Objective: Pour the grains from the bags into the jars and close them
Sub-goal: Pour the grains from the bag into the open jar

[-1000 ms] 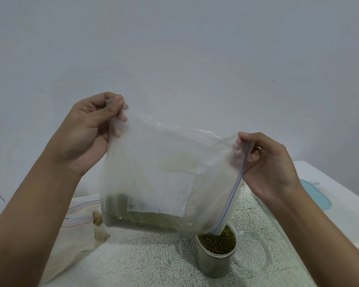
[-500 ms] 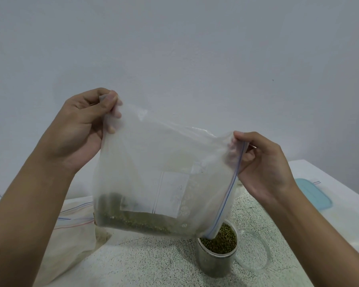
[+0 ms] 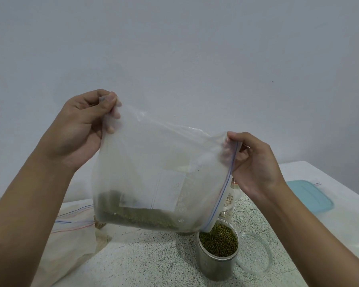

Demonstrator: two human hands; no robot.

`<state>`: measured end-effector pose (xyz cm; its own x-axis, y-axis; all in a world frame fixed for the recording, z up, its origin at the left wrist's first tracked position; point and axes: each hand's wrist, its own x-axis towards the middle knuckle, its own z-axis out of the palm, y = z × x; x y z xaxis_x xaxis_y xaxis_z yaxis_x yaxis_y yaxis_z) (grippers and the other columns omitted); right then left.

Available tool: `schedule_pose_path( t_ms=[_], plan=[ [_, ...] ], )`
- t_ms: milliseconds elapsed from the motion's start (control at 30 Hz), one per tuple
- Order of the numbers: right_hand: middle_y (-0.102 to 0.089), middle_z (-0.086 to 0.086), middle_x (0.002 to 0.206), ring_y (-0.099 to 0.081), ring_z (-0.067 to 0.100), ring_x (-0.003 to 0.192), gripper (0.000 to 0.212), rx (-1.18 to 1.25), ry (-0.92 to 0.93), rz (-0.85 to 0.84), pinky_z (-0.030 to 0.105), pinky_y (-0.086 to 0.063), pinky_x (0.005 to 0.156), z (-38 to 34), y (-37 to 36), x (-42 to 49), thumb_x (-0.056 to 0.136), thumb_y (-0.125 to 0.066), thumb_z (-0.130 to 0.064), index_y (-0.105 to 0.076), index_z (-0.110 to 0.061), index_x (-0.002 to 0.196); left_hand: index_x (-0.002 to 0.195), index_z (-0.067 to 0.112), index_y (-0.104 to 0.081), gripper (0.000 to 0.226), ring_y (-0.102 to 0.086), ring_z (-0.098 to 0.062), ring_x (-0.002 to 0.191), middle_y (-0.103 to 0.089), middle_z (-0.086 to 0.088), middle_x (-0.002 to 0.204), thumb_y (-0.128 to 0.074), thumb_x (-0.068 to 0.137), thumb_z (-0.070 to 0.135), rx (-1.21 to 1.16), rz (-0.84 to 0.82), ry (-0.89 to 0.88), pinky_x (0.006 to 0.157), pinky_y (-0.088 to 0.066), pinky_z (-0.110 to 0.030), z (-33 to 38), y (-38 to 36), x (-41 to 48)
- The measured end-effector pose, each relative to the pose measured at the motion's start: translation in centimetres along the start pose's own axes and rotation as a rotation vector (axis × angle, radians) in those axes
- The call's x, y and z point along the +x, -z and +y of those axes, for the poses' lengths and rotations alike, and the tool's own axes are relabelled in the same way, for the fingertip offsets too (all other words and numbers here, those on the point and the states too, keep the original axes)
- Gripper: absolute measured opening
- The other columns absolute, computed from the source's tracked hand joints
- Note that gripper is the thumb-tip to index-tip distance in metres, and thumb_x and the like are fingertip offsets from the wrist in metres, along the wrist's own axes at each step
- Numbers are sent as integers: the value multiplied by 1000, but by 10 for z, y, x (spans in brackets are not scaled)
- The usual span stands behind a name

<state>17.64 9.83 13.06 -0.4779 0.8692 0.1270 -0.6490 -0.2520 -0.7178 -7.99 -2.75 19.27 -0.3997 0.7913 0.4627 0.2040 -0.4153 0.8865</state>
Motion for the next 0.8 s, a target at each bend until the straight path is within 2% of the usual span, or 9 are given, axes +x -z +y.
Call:
schedule_pose_path(
  t_ms=[167, 300, 367, 467, 633, 800],
  plan=[
    [-59, 1, 62, -55, 6, 48, 27, -19, 11, -13, 18, -43, 51, 1, -2, -1, 83, -63, -4, -62, -11, 57, 71, 25, -75, 26, -47, -10, 67, -61, 8, 71, -60, 92, 25, -12, 7, -1, 63, -41, -18, -2, 4, -1],
    [-60, 1, 66, -59, 8, 55, 13, -80, 24, -28, 20, -46, 56, 2, 1, 0, 80, -66, -8, -63, -8, 67, 73, 24, -74, 26, -50, -9, 67, -61, 7, 72, -59, 94, 24, -22, 16, 2, 62, -41, -18, -8, 10, -4],
    [-60, 2, 69, -58, 5, 52, 11, -128, 38, -23, 21, -49, 59, 2, 1, 0, 82, -66, -8, -62, -6, 72, 73, 24, -74, 28, -51, -8, 67, -61, 7, 72, -57, 96, 21, -42, 29, 11, 62, -42, -18, -15, 14, -6],
    [-59, 6, 72, -56, 5, 49, 12, -162, 60, -46, 20, -50, 61, 2, -3, -4, 76, -68, -11, -59, -4, 76, 73, 23, -74, 32, -51, -8, 66, -61, 6, 72, -54, 98, 18, -76, 47, 36, 60, -43, -16, -26, 21, -13],
    [-62, 8, 75, -65, 12, 68, 18, -222, 80, -83, 21, -54, 65, 5, -7, -5, 72, -72, -13, -63, 0, 80, 74, 22, -74, 24, -53, -7, 69, -60, 5, 74, -58, 92, 20, -153, 94, 107, 63, -44, -16, -47, 33, -27],
    [-64, 10, 72, -64, 14, 71, 14, -260, 71, -118, 24, -51, 69, 14, -15, -5, 73, -71, -11, -65, 1, 78, 73, 18, -69, 24, -55, -5, 64, -58, 5, 73, -56, 93, 21, -232, 127, 196, 60, -47, -14, -68, 42, -38]
  ],
)
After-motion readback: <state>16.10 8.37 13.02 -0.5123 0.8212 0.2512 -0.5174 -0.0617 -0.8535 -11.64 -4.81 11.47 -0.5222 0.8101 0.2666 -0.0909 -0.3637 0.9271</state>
